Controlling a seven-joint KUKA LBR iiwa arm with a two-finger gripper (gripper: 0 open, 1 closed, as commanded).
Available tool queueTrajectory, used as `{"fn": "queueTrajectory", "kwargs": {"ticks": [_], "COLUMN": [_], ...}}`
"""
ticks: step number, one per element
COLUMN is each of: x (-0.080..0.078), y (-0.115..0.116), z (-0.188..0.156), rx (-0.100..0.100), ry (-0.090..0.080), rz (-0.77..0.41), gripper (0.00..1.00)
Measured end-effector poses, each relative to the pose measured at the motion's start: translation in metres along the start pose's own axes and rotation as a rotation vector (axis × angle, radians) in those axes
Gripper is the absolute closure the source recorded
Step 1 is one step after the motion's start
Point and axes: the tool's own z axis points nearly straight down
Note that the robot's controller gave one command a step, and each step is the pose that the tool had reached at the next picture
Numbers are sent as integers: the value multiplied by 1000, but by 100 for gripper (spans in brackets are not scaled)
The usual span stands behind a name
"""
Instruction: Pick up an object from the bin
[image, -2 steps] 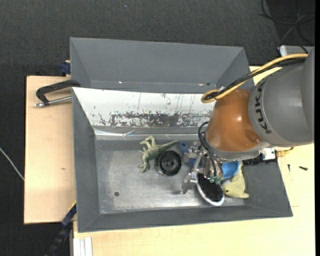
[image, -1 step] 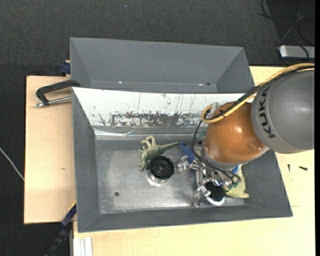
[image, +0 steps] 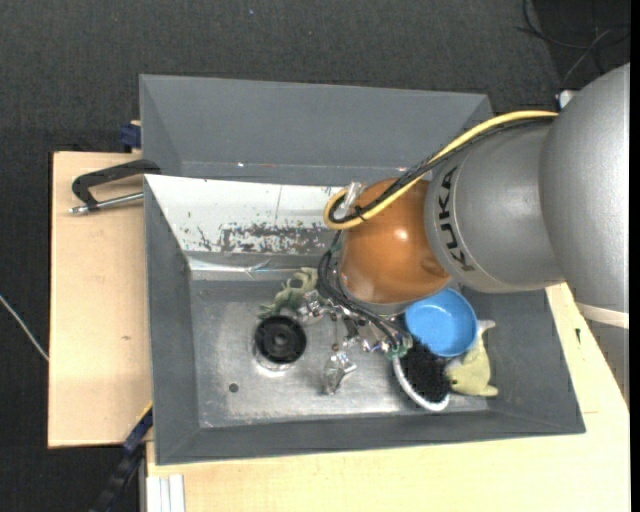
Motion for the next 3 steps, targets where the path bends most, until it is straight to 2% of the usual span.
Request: {"fn": "queueTrajectory", "kwargs": {"ticks": [1,2,3], "x": [-30,-59,-59], "y": [62,100,99], "z": [1,2,0], "rx": [-1,-2,-3], "ry": [1,3,2], "rz": [-327,-630,-628], "gripper": [0,0,100]}}
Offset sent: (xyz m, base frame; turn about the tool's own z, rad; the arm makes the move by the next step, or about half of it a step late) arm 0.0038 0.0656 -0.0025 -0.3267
